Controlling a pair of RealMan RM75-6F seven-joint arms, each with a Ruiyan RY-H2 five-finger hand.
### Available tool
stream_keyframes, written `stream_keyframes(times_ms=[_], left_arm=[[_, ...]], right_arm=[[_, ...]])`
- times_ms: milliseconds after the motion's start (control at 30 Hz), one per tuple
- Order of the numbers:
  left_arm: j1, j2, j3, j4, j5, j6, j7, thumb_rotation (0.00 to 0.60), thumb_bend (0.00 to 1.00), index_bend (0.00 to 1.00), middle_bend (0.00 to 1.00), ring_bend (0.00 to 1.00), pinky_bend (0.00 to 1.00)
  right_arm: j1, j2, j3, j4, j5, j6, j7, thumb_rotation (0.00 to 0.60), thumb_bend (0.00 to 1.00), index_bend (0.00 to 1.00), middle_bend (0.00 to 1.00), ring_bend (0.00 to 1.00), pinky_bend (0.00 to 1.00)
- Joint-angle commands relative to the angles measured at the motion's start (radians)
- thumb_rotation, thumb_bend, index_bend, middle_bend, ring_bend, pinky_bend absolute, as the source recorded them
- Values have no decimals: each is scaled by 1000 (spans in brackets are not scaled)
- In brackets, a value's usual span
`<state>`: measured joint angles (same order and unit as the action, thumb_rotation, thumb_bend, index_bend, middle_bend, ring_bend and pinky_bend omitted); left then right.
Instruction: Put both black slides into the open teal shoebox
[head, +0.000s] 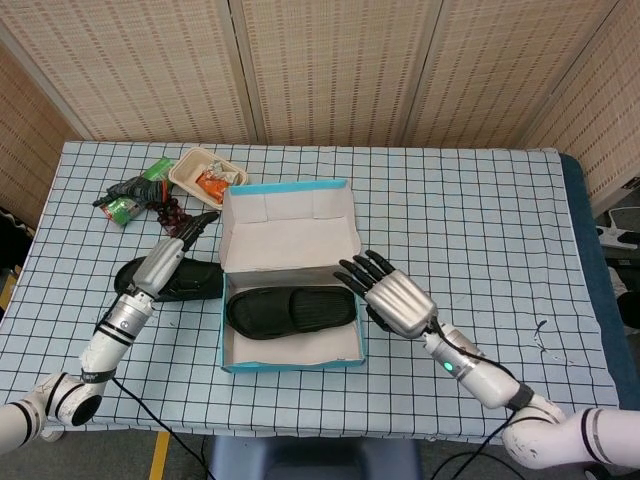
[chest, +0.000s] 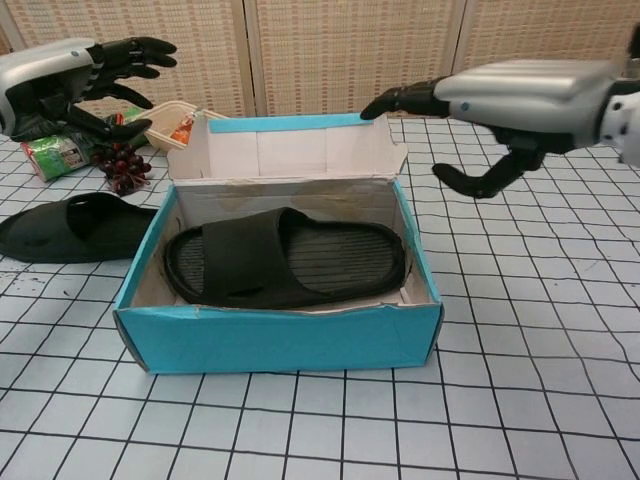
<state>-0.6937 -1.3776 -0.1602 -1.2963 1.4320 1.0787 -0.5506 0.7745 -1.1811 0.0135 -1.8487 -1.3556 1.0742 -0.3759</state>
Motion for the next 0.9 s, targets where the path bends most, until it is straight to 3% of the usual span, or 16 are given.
stream_keyframes(times_ms=[33,133,333,633,900], left_arm=[[46,23,51,85,-42,-27,157,600,384,0,0,0,111],[64,28,65,120,-82,-62,233,600,377,0,0,0,64],[90,78,77,87,-162,-151,293,600,314,0,0,0,26],[117,115,104,1,-167,-186,339,600,284,0,0,0,10],[99,24,80,69,-208,-222,388,600,285,0,0,0,10]], right_arm=[[-184,125,-116,-61,-204,214,111,600,406,0,0,0,0],[-257,168,-154,-46,-293,310,186,600,405,0,0,0,0],[-335,227,-163,-34,-388,417,241,600,405,0,0,0,0],[-369,267,-140,-72,-457,427,255,600,405,0,0,0,0],[-386,279,-142,-54,-475,389,336,600,405,0,0,0,0]])
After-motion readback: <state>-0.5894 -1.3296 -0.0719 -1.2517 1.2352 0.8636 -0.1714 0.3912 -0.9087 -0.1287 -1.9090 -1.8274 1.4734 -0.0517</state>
